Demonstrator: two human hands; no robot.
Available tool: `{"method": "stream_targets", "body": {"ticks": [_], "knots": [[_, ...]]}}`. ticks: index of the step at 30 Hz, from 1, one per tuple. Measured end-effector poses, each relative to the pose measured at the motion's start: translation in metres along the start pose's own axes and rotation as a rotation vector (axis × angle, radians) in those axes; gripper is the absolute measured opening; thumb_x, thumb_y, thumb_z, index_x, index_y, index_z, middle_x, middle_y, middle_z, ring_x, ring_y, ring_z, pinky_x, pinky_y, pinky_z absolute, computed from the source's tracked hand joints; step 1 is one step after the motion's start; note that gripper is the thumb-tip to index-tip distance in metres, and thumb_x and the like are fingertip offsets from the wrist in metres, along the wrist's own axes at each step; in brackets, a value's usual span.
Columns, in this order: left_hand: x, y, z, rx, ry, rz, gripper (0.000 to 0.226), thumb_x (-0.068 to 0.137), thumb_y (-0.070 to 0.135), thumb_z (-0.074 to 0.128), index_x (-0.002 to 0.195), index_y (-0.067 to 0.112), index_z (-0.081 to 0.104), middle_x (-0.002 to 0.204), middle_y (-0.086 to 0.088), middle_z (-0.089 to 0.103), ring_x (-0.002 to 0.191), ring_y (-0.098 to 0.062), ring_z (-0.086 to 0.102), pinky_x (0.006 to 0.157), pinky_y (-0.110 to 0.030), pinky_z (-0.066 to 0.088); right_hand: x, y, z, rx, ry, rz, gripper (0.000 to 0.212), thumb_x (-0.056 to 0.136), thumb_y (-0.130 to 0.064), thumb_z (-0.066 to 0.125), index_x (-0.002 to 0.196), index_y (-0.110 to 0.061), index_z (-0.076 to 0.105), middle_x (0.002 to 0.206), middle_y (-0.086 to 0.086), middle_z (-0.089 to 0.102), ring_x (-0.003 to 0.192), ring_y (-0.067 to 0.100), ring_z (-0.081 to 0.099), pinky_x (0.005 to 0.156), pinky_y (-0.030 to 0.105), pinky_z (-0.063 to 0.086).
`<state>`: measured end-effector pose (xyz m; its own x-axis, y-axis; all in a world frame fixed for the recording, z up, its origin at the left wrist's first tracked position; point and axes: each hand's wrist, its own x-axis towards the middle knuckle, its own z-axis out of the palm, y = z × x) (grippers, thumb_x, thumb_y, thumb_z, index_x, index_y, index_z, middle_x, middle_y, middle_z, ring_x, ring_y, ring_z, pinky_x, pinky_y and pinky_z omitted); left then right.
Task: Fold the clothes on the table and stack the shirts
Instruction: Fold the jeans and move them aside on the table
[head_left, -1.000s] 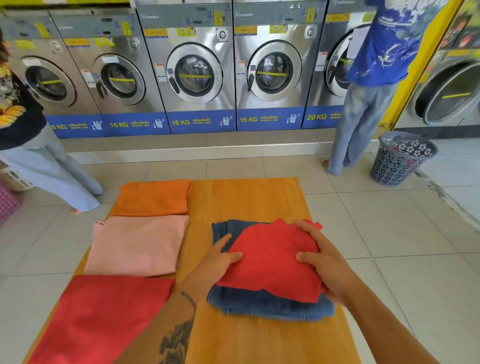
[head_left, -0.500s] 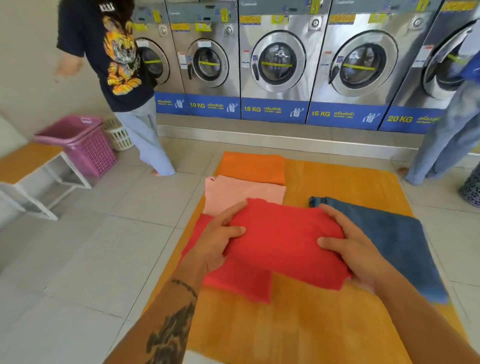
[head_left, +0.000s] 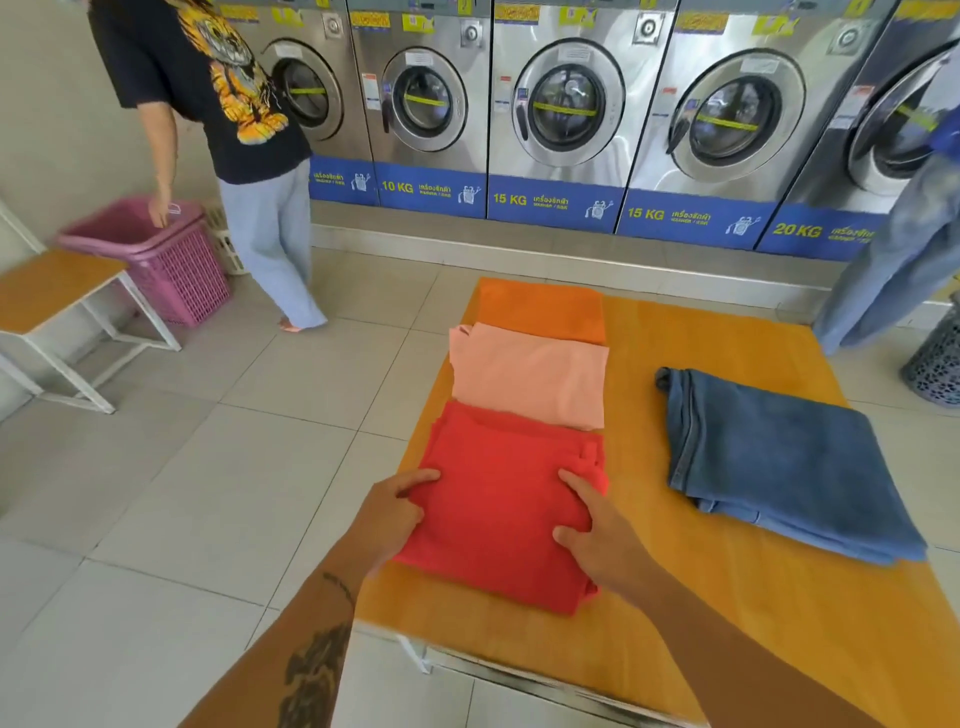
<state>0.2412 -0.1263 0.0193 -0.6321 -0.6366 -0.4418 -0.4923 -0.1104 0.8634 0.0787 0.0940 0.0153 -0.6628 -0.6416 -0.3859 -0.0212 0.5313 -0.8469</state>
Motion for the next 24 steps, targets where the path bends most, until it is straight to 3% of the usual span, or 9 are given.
{"method": "stream_targets", "body": {"ticks": [3,5,7,9,11,14,16,19,24], "knots": [[0.002,0.003,0.005,0.105,0.058,0.058,0.056,0.085,-0.004,0.042,0.112,0.036,0.069,0.108,0.011,0.061,0.092,-0.021,0.064,0.079,-0.044,0.059,0.000,-0.003,-0.007,-0.031,-0.004,-0.004,0.069,0.093,-0.017,0.062,0.147,-0.047,0.032,0.133,-0.012,0.040,0.099,0.005,0.054,0.069,0.013,0.048],[0.000,0.006,0.006,0.198,0.130,0.116,0.051,0.085,0.000,0.043,0.110,0.036,0.070,0.103,0.014,0.056,0.080,-0.010,0.060,0.067,-0.032,0.057,-0.003,-0.003,-0.013,-0.015,0.009,-0.001,0.069,0.094,-0.015,0.062,0.147,-0.046,0.032,0.135,-0.007,0.048,0.097,0.012,0.060,0.074,0.024,0.055],[0.000,0.009,0.006,0.249,0.217,0.161,0.047,0.084,0.004,0.047,0.111,0.035,0.069,0.109,0.010,0.051,0.072,-0.003,0.056,0.056,-0.020,0.049,-0.009,-0.003,-0.022,0.045,0.020,0.026,0.069,0.094,-0.013,0.061,0.146,-0.047,0.034,0.121,0.000,0.061,0.088,0.020,0.067,0.071,0.035,0.059],[0.000,0.017,0.007,0.282,0.294,0.213,0.041,0.085,0.008,0.050,0.112,0.034,0.067,0.118,0.008,0.044,0.070,0.003,0.052,0.055,-0.013,0.040,-0.016,-0.003,-0.036,0.077,0.034,0.047,0.068,0.092,-0.013,0.062,0.144,-0.048,0.036,0.103,0.005,0.066,0.083,0.021,0.069,0.065,0.034,0.059],[-0.002,0.030,0.015,0.293,0.328,0.295,0.038,0.085,0.010,0.052,0.110,0.036,0.066,0.116,0.009,0.046,0.073,0.005,0.052,0.058,-0.010,0.038,-0.023,-0.002,-0.055,0.073,0.050,0.054,0.067,0.090,-0.012,0.062,0.143,-0.046,0.038,0.097,0.007,0.068,0.088,0.021,0.070,0.070,0.034,0.060],[-0.007,0.057,0.045,0.254,0.244,0.398,0.038,0.086,0.009,0.050,0.104,0.039,0.066,0.106,0.019,0.055,0.091,0.002,0.058,0.076,-0.019,0.048,-0.032,0.005,-0.087,0.108,0.082,0.069,0.060,0.092,-0.012,0.060,0.142,-0.037,0.041,0.102,0.011,0.066,0.092,0.021,0.069,0.074,0.035,0.059],[-0.009,0.075,0.073,0.246,0.183,0.446,0.040,0.085,0.007,0.051,0.101,0.040,0.066,0.103,0.025,0.058,0.094,0.004,0.059,0.079,-0.014,0.045,-0.036,0.012,-0.111,0.133,0.112,0.076,0.055,0.093,-0.012,0.061,0.140,-0.034,0.043,0.101,0.014,0.066,0.089,0.021,0.067,0.073,0.037,0.058],[-0.014,0.097,0.126,0.241,0.086,0.493,0.043,0.086,0.002,0.050,0.107,0.037,0.064,0.104,0.019,0.062,0.090,0.002,0.060,0.071,-0.005,0.041,-0.041,0.029,-0.155,0.168,0.161,0.076,0.053,0.094,-0.012,0.060,0.141,-0.030,0.043,0.098,0.011,0.067,0.090,0.021,0.067,0.068,0.033,0.055],[-0.022,0.112,0.225,0.241,-0.058,0.460,0.046,0.091,0.001,0.047,0.121,0.033,0.061,0.108,0.009,0.060,0.085,-0.001,0.059,0.052,-0.011,0.044,-0.056,0.072,-0.232,0.197,0.239,0.089,0.051,0.091,-0.012,0.061,0.137,-0.029,0.048,0.087,0.008,0.064,0.084,0.018,0.066,0.069,0.032,0.057]]}}
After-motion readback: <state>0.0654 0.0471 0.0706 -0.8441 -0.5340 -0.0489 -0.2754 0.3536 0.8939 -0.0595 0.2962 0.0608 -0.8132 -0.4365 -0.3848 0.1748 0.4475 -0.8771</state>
